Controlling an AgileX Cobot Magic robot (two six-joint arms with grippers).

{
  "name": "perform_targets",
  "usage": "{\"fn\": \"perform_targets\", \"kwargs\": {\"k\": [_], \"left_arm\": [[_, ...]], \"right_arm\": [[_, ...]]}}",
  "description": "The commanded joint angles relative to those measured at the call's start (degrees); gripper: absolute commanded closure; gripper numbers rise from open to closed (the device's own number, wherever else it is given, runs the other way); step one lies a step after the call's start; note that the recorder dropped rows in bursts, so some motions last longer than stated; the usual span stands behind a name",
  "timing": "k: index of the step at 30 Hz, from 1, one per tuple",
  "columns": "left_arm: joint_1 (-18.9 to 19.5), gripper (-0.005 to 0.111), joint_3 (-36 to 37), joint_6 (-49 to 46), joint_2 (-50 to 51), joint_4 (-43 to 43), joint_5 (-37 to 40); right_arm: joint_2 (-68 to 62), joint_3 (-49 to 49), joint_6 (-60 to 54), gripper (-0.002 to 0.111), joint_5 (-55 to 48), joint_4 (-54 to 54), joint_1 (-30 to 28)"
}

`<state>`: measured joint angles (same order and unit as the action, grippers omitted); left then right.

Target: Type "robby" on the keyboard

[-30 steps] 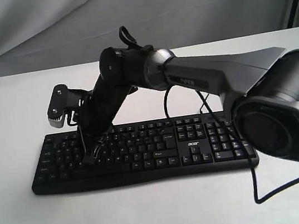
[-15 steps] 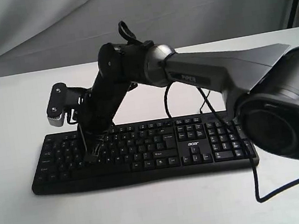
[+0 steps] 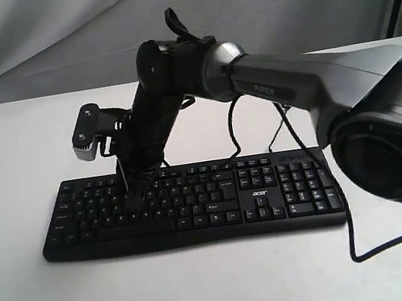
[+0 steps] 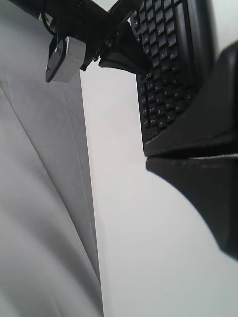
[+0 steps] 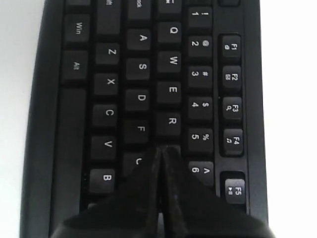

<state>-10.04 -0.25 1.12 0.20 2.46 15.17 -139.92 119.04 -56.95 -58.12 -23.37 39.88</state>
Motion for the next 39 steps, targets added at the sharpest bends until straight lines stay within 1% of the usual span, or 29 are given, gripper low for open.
{"fn": "perform_targets", "kwargs": {"k": [1, 4, 6, 7, 8, 9, 10, 13, 16, 18, 22, 26, 39], "left_arm": [[-0.3, 0.107, 0.2, 0.2, -0.2, 0.3, -0.3], [-0.3, 0.107, 0.2, 0.2, -0.2, 0.3, -0.3], [-0.3, 0.107, 0.2, 0.2, -0.2, 0.3, -0.3], [-0.3, 0.107, 0.2, 0.2, -0.2, 0.3, -0.3], [-0.3, 0.107, 0.2, 0.2, -0.2, 0.3, -0.3], [-0.3, 0.107, 0.2, 0.2, -0.2, 0.3, -0.3], [-0.3, 0.107, 0.2, 0.2, -0.2, 0.3, -0.3], [-0.3, 0.107, 0.2, 0.2, -0.2, 0.3, -0.3], [-0.3, 0.107, 0.2, 0.2, -0.2, 0.3, -0.3], [-0.3, 0.107, 0.2, 0.2, -0.2, 0.3, -0.3], [-0.3, 0.107, 0.2, 0.2, -0.2, 0.3, -0.3], [-0.3, 0.107, 0.2, 0.2, -0.2, 0.3, -0.3], [-0.3, 0.107, 0.2, 0.2, -0.2, 0.3, -0.3]], "right_arm": [[1.2, 0.1, 0.6, 0.108, -1.0, 0.6, -1.1], [3.0, -2.4, 1.4, 0.108, -0.3, 1.8, -1.1], [7.1, -8.4, 3.5, 0.108, 6.2, 6.3, -0.4], [10.5, -14.2, 6.2, 0.108, 14.0, 11.0, 0.8], [13.1, -19.2, 6.3, 0.108, 19.8, 11.8, 0.9], [14.9, -22.5, 5.9, 0.108, 22.3, 11.7, 0.9], [17.0, -26.6, 5.3, 0.108, 23.4, 11.0, 0.7], [19.0, -31.8, 1.8, 0.108, 22.1, 6.5, -1.9], [19.1, -32.3, -5.6, 0.108, 19.6, -3.8, -4.8], [19.1, -32.3, -9.0, 0.108, 18.9, -7.6, -5.8], [18.7, -32.3, -12.4, 0.108, 18.9, -10.1, -6.6], [17.3, -32.3, -17.6, 0.108, 18.9, -15.1, -6.8], [15.5, -32.3, -18.5, 0.108, 20.9, -15.2, -7.0]]}}
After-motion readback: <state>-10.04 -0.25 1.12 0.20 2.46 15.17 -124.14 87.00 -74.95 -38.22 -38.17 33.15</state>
